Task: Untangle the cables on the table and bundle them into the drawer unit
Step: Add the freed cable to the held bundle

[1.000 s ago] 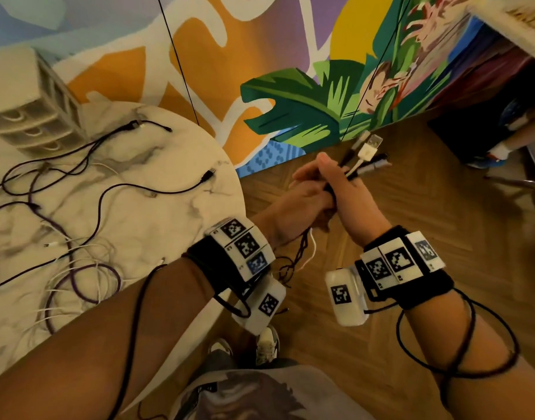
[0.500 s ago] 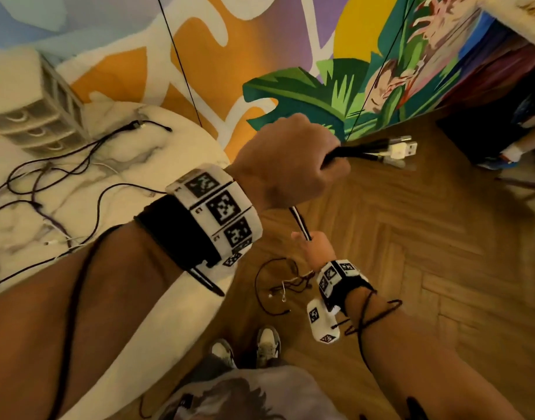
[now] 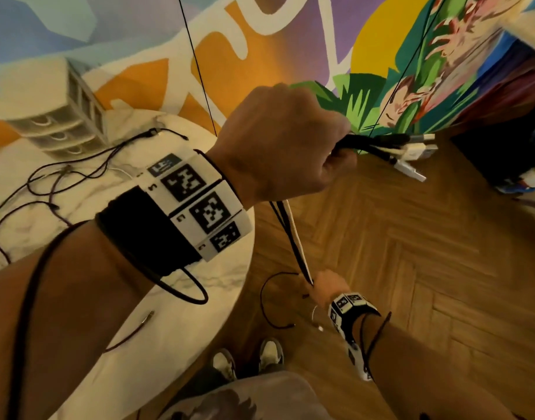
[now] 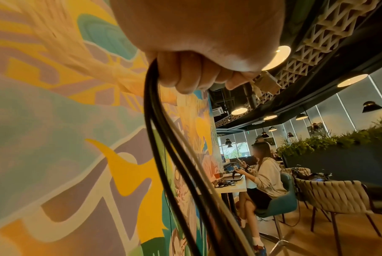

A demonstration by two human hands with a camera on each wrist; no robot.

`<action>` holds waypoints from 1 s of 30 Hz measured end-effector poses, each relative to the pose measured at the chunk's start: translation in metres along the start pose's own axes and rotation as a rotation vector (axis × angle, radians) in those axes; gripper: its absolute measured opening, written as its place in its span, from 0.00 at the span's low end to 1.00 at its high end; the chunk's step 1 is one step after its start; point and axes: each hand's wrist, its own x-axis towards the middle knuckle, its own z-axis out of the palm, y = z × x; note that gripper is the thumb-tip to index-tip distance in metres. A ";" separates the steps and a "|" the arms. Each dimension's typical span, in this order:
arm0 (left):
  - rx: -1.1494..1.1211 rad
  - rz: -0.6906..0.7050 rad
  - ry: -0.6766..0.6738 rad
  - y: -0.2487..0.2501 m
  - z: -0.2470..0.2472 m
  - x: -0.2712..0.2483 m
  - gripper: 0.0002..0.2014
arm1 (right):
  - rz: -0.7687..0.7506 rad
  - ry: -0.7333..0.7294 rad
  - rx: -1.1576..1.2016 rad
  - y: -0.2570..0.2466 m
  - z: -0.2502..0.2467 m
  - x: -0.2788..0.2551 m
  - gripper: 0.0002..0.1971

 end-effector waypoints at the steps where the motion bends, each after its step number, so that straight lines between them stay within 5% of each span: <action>1: 0.008 -0.002 0.028 -0.002 -0.001 -0.001 0.16 | 0.022 0.070 -0.014 0.001 -0.003 0.000 0.14; 4: -0.018 -0.060 0.132 -0.011 -0.008 -0.001 0.15 | 0.137 0.315 0.054 0.010 -0.006 0.003 0.14; 7: -0.057 -0.144 0.159 -0.015 -0.007 -0.003 0.17 | 0.144 0.230 -0.064 0.012 -0.004 0.003 0.15; 12: -0.125 -0.157 0.148 -0.010 0.007 -0.015 0.16 | 0.427 0.248 0.336 0.035 -0.018 0.011 0.14; 15: -0.203 -0.163 0.177 -0.008 0.009 -0.011 0.16 | 0.430 0.334 0.388 0.046 -0.027 0.011 0.14; 20: -0.691 -0.365 0.169 0.006 0.038 -0.012 0.20 | 0.158 0.129 0.220 0.041 -0.023 0.013 0.23; 22: -0.863 -0.502 0.102 0.008 0.062 -0.023 0.20 | -0.040 0.217 0.386 0.020 -0.038 0.000 0.27; 24: -0.975 -0.622 -0.012 0.005 0.089 -0.038 0.15 | -0.267 0.267 0.790 -0.005 -0.061 -0.019 0.21; 26: -0.959 -0.685 -0.131 0.003 0.114 -0.054 0.11 | -0.470 0.123 1.170 -0.034 -0.087 -0.041 0.16; 28: -0.943 -0.646 -0.121 0.007 0.124 -0.073 0.07 | -0.558 -0.023 1.363 -0.059 -0.105 -0.060 0.20; 30: -0.926 -0.550 -0.099 0.012 0.123 -0.088 0.14 | -0.528 -0.041 1.265 -0.078 -0.114 -0.067 0.22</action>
